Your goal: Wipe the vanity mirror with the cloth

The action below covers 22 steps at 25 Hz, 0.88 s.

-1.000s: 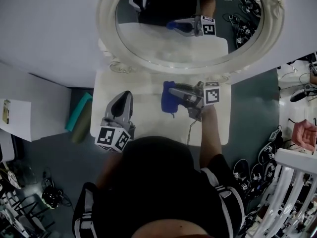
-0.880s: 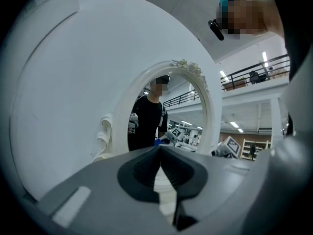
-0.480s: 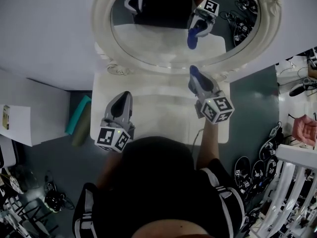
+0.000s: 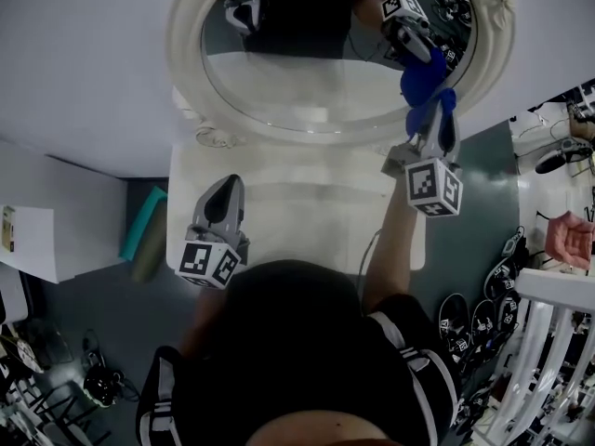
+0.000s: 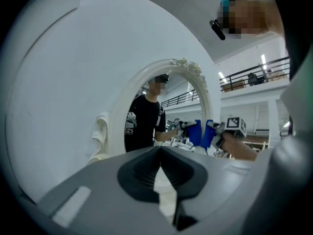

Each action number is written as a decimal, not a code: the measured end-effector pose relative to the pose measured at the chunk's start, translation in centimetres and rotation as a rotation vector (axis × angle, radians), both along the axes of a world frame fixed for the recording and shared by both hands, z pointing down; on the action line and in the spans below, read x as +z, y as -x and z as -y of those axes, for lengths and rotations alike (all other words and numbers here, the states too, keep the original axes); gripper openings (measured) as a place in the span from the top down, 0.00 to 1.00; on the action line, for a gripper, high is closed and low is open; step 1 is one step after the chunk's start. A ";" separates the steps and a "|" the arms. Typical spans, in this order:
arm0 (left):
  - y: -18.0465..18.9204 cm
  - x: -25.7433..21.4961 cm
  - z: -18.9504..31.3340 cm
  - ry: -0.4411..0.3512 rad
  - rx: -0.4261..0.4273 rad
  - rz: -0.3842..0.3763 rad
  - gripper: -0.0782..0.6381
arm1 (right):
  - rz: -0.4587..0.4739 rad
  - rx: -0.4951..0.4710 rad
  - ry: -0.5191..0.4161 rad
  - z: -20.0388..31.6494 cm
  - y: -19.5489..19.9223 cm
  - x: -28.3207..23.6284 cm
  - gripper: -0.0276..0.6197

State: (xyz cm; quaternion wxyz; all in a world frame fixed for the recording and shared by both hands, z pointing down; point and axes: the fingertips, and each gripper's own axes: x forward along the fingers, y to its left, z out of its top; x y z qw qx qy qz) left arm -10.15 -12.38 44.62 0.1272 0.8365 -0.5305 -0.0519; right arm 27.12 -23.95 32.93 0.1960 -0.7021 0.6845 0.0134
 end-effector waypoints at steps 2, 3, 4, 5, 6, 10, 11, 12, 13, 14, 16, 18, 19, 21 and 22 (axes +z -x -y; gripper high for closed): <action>0.0 0.0 0.0 -0.001 -0.001 -0.001 0.88 | 0.038 0.038 -0.029 0.8 -0.8 -0.6 0.86; 0.0 0.0 0.1 0.000 -0.002 -0.002 0.88 | 0.054 0.046 -0.039 1.3 -1.0 -0.8 0.86; 0.1 -0.1 0.1 0.000 -0.002 -0.002 0.88 | 0.068 0.052 -0.047 1.7 -1.1 -0.9 0.86; 0.1 -0.2 0.1 -0.002 -0.004 -0.001 0.88 | 0.080 0.058 -0.057 2.1 -1.2 -1.0 0.86; 0.1 -0.3 0.1 -0.004 -0.005 0.001 0.88 | 0.092 0.064 -0.069 2.3 -1.3 -1.1 0.86; -0.1 -0.7 0.2 -0.004 -0.007 0.004 0.88 | 0.155 0.085 -0.128 2.4 -1.5 -1.7 0.86; -0.2 -0.8 0.3 -0.003 -0.006 0.003 0.88 | 0.167 0.088 -0.141 2.4 -1.5 -1.9 0.86; -0.3 -0.8 0.4 -0.002 -0.005 0.002 0.88 | 0.171 0.090 -0.152 2.4 -1.5 -2.1 0.86; -0.4 -0.8 0.5 0.000 -0.002 0.001 0.88 | 0.168 0.090 -0.162 2.5 -1.4 -2.5 0.86; -0.5 -0.8 0.5 0.000 0.002 0.002 0.88 | 0.157 0.088 -0.172 2.5 -1.3 -3.1 0.86; -0.7 -0.6 0.5 0.001 0.012 0.007 0.88 | 0.123 0.078 -0.192 2.4 -0.8 -4.5 0.86; -0.8 -0.4 0.4 0.005 0.017 0.004 0.88 | 0.083 0.066 -0.211 2.4 -0.2 -6.1 0.86; -0.8 -0.4 0.3 0.006 0.019 0.002 0.88 | 0.061 0.061 -0.220 2.4 0.1 -6.9 0.86; -0.9 -0.4 0.3 0.005 0.020 0.000 0.88 | 0.014 0.052 -0.238 2.3 0.7 -8.5 0.86; -1.0 -0.5 0.4 0.005 0.020 -0.002 0.88 | -0.009 0.046 -0.245 2.3 1.0 -9.3 0.86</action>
